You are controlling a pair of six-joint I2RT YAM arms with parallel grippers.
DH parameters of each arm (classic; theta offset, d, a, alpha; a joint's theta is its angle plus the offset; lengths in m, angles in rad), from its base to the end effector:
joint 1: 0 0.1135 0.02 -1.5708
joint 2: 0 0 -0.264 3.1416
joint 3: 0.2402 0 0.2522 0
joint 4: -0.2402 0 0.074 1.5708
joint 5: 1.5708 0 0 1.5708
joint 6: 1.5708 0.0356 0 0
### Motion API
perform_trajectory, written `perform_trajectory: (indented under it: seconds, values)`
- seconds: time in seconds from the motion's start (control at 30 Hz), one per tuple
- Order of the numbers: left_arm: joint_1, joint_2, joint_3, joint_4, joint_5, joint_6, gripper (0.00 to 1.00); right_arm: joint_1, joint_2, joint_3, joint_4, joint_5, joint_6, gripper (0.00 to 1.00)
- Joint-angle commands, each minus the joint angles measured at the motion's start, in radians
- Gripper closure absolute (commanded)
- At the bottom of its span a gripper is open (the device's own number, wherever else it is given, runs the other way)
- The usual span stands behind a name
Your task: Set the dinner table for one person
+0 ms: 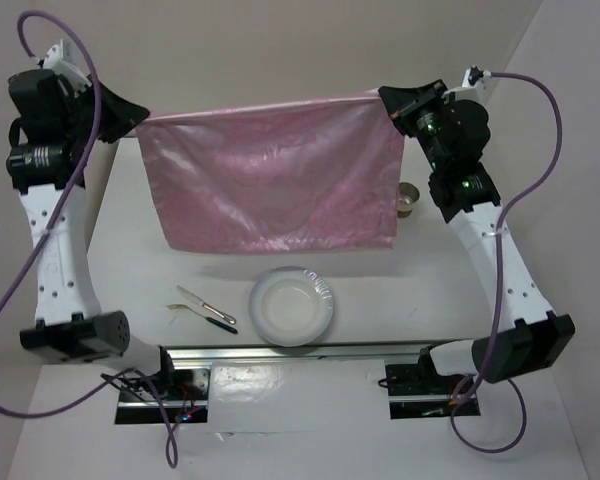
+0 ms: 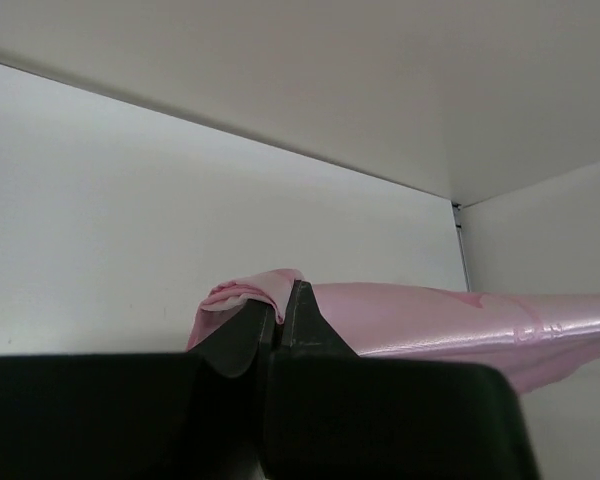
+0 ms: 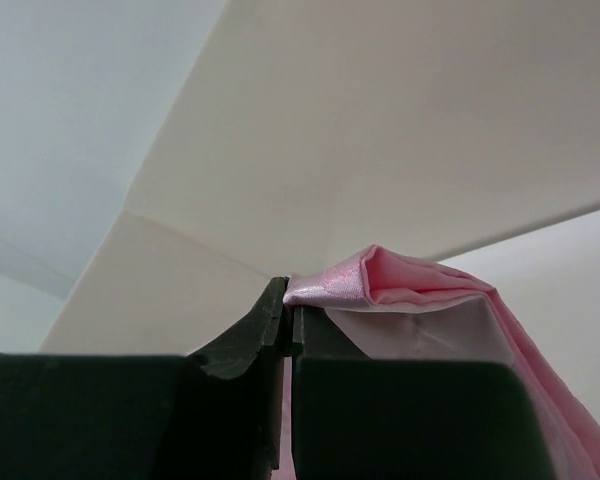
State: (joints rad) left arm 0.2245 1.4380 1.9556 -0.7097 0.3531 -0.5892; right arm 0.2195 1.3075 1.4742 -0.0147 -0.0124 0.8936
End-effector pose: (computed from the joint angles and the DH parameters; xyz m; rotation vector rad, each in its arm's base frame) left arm 0.2695 0.0489 0.5280 -0.4607 1.7261 -0.5743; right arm 0.2841 0.0638 0.4848 0.4808 1.4045 0.9213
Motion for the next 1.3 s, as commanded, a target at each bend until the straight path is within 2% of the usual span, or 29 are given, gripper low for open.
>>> perform_trajectory:
  seconds: [0.0,0.2,0.27,0.3,0.33,0.43,0.5,0.53,0.6,0.63,0.7,0.83,0.87,0.9,0.93,1.07,1.2,1.23,1.27]
  values:
    - [0.033,0.180,0.112,0.013,0.062,0.072,1.00,-0.051,0.112,0.103,0.059,0.010,-0.073,1.00]
    - [0.033,0.404,0.247,0.032,0.121,0.072,1.00,-0.132,0.342,0.250,0.168,-0.181,-0.007,1.00]
    - [0.033,0.473,0.357,0.044,0.121,0.054,1.00,-0.141,0.415,0.319,0.195,-0.192,0.005,1.00]
    - [0.033,0.495,0.358,0.058,0.132,0.054,1.00,-0.152,0.438,0.339,0.196,-0.192,0.005,1.00]
    - [0.033,0.515,0.424,0.058,0.132,0.042,1.00,-0.152,0.461,0.360,0.211,-0.202,0.005,1.00]
    - [0.042,0.582,0.520,0.067,0.132,0.019,1.00,-0.183,0.561,0.519,0.200,-0.271,-0.004,1.00]
    - [0.052,0.582,0.510,0.084,0.132,0.006,1.00,-0.193,0.590,0.541,0.177,-0.311,-0.004,1.00]
    - [0.052,0.567,0.431,0.102,0.132,0.006,1.00,-0.193,0.590,0.531,0.177,-0.334,-0.004,1.00]
    - [0.052,0.474,0.297,0.157,0.119,0.006,1.00,-0.203,0.546,0.398,0.215,-0.334,-0.004,1.00]
    - [0.052,0.437,0.152,0.220,0.119,0.006,1.00,-0.203,0.498,0.340,0.255,-0.346,-0.004,1.00]
    - [0.052,0.349,0.036,0.240,0.094,0.031,1.00,-0.203,0.455,0.174,0.275,-0.357,-0.013,1.00]
    - [0.052,0.222,-0.249,0.295,0.072,0.054,1.00,-0.212,0.330,-0.079,0.275,-0.377,-0.053,1.00]
    - [0.052,0.197,-0.359,0.305,0.063,0.054,1.00,-0.221,0.311,-0.166,0.275,-0.388,-0.071,1.00]
    - [0.052,0.174,-0.415,0.305,0.063,0.054,1.00,-0.221,0.297,-0.204,0.259,-0.388,-0.071,1.00]
    - [0.052,0.126,-0.537,0.326,0.063,0.037,1.00,-0.221,0.273,-0.237,0.225,-0.400,-0.058,1.00]
    - [0.052,0.041,-0.801,0.383,0.078,0.009,1.00,-0.230,0.194,-0.478,0.286,-0.466,0.008,1.00]
    - [0.052,-0.019,-0.935,0.354,0.035,0.009,1.00,-0.172,0.121,-0.624,0.199,-0.422,-0.050,0.98]
    - [0.052,-0.019,-0.936,0.327,0.005,0.009,0.73,-0.163,0.107,-0.635,0.167,-0.411,-0.068,0.92]
    - [0.052,-0.028,-0.936,0.259,-0.029,0.018,0.52,-0.163,0.076,-0.646,0.097,-0.381,-0.085,0.82]
